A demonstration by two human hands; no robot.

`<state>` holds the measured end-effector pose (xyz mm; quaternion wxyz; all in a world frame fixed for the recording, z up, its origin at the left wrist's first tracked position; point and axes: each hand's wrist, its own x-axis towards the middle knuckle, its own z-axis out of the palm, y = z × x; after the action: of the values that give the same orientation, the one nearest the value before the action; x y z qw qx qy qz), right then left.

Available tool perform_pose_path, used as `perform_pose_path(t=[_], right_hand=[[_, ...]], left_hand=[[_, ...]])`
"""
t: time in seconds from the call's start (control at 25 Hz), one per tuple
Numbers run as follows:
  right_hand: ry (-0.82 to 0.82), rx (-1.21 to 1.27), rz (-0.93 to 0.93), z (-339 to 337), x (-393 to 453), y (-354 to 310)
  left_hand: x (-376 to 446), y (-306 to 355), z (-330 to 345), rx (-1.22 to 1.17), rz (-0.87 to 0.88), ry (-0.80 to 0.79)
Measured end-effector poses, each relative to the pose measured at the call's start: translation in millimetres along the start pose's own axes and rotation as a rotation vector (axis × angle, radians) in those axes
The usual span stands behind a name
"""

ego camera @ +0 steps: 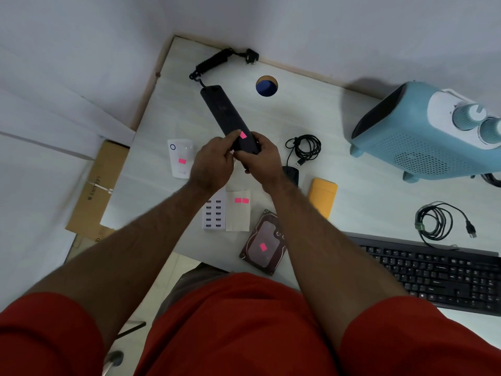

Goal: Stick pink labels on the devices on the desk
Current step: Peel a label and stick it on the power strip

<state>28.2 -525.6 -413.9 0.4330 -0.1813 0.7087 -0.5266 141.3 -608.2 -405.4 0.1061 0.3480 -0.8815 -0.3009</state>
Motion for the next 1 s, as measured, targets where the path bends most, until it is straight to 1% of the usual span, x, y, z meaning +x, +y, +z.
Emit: perform_pose_path(t=[0.16,0.28,0.36,0.4,0.44,0.52,0.6,0.68,0.76,0.84,0.88,0.92,1.0], right_hand=[[-0.021,0.005,0.005,0.4,-0.2,-1.1],[-0.036,0.063,0.051,-0.9,-2.4,-3.2],[-0.061,0.182,0.156,-4.7,-0.9,-4.5],[-0.092,0.276,0.234,-7.2,0.7,-5.6],[-0.138,0.378,0.322,-10.2,2.7,-7.1],[-0.249,0.548,0.476,-16.6,8.8,-8.2],[-0.320,0.667,0.567,-24.7,17.7,-2.7],[-0.384,0.749,0.623,-33.9,24.8,5.5],[-0.422,0.782,0.671,-41.4,30.0,9.3],[-0.381,0.768,0.710,-43.5,35.5,8.6],[-0.318,0.735,0.725,-41.8,40.0,8.0],[-0.222,0.671,0.726,-39.0,45.1,9.1],[0.001,0.419,0.672,-35.6,54.8,16.5]], left_hand=[[3.6,-5.7,-0.2,0.095,0.019,-0.008],[5.2,-4.3,1.1,-0.017,-0.047,0.045],[11.4,-5.9,1.1,-0.118,-0.105,0.064],[15.8,-7.8,0.5,-0.114,-0.105,0.060],[21.5,-10.4,-0.3,-0.060,-0.087,0.047],[35.4,-14.0,-1.4,0.184,0.010,0.019],[52.3,-15.1,-3.8,0.414,0.148,-0.037],[67.8,-17.5,-5.5,0.515,0.293,-0.129],[81.3,-22.7,-5.8,0.560,0.410,-0.188],[92.0,-29.1,-4.9,0.600,0.475,-0.225],[96.9,-32.4,-4.0,0.622,0.494,-0.245],[102.7,-36.0,-2.1,0.652,0.505,-0.271],[113.4,-42.6,2.2,0.722,0.489,-0.324]])
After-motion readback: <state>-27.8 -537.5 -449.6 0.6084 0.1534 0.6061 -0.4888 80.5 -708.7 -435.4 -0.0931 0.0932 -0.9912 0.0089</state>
